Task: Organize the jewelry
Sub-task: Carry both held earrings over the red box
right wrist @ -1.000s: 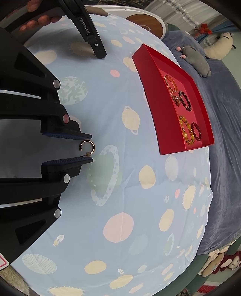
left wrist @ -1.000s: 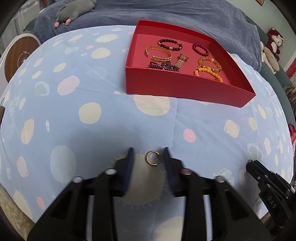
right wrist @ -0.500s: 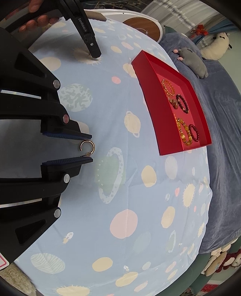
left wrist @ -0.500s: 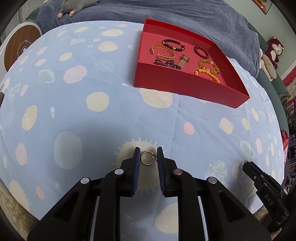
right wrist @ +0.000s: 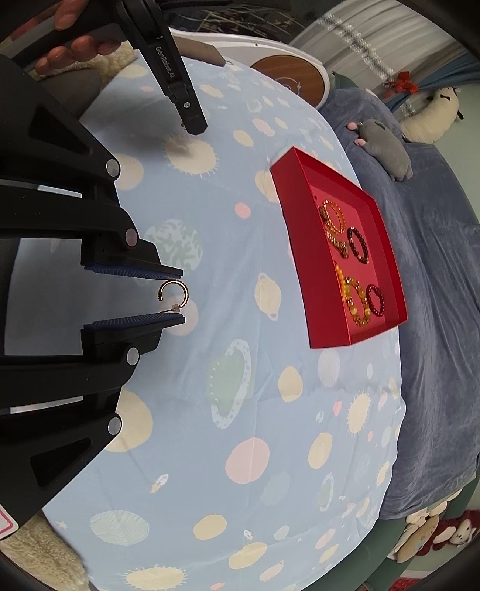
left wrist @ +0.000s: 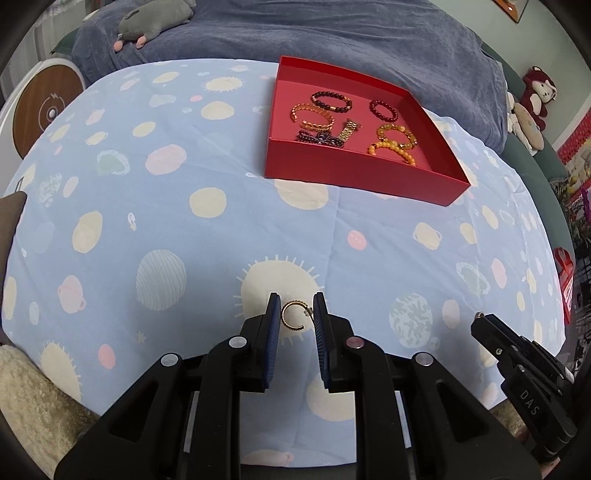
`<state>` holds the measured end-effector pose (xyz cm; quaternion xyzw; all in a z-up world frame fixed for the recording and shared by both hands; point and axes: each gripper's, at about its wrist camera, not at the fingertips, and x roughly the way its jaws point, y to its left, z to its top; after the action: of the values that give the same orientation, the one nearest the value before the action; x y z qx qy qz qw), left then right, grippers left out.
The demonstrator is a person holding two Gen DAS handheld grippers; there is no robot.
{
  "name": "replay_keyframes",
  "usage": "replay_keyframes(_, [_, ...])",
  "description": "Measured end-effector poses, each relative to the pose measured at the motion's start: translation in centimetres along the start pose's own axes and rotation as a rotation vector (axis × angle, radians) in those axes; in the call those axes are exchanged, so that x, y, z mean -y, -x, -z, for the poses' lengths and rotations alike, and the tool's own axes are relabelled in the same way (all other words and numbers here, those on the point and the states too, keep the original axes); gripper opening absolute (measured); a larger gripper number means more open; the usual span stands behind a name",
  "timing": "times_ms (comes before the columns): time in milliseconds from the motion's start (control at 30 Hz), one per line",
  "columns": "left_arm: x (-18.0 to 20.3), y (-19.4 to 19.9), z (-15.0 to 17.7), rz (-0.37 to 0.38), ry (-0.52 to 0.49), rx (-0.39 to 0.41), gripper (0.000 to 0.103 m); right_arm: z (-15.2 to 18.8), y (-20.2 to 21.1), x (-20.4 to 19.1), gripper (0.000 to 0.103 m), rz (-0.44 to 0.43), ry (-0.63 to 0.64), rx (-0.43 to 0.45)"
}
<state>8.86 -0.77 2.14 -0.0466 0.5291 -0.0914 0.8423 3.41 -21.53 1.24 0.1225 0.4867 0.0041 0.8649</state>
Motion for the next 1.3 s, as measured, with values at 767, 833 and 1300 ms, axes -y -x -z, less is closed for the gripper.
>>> replay_keyframes(767, [2.6,4.1,-0.5,-0.023,-0.083,0.066,0.018,-1.6,3.7,-3.1,0.017,-0.064,0.053,0.073])
replay_keyframes(833, [2.9,4.2,-1.0,-0.017,-0.087,0.074,0.018,-2.4,3.8,-3.1,0.017,-0.061,0.057,0.084])
replay_keyframes(1300, [4.3,2.3,-9.4,-0.022,-0.096,0.147,0.018,-12.3,1.4,-2.6,0.017,-0.061,0.055,0.177])
